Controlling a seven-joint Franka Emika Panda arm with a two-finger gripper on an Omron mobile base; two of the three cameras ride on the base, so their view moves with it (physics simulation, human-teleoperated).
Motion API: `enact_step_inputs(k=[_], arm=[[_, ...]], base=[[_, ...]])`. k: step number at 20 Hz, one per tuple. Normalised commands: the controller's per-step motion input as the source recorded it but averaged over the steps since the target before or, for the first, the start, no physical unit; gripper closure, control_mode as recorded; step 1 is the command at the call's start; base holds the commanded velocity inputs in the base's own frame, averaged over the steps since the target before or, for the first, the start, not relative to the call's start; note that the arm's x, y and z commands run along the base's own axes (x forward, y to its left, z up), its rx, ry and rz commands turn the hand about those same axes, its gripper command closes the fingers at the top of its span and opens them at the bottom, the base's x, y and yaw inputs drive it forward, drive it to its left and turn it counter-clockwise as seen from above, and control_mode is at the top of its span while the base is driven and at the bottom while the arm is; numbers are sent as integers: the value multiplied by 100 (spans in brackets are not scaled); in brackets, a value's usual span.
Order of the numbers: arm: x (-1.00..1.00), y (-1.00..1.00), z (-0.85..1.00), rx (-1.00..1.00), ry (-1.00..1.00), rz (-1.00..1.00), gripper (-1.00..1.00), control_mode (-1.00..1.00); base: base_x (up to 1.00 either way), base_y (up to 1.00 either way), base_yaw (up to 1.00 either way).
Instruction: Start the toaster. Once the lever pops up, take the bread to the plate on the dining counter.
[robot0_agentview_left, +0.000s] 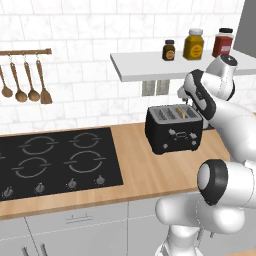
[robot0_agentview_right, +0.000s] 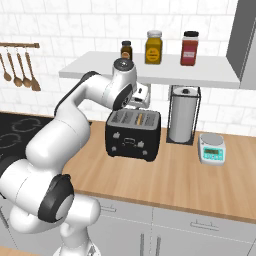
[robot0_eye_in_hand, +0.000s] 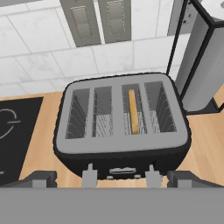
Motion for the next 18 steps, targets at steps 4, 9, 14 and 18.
enact_step_inputs(k=[4, 9, 14, 18], arm=[[0, 0, 0, 0, 0, 0, -100, -100], [0, 0, 0, 0, 0, 0, -100, -100], [0, 0, 0, 0, 0, 0, -100, -100], [0, 0, 0, 0, 0, 0, -100, -100]], base=[[0, 0, 0], [0, 0, 0], [0, 0, 0], [0, 0, 0]])
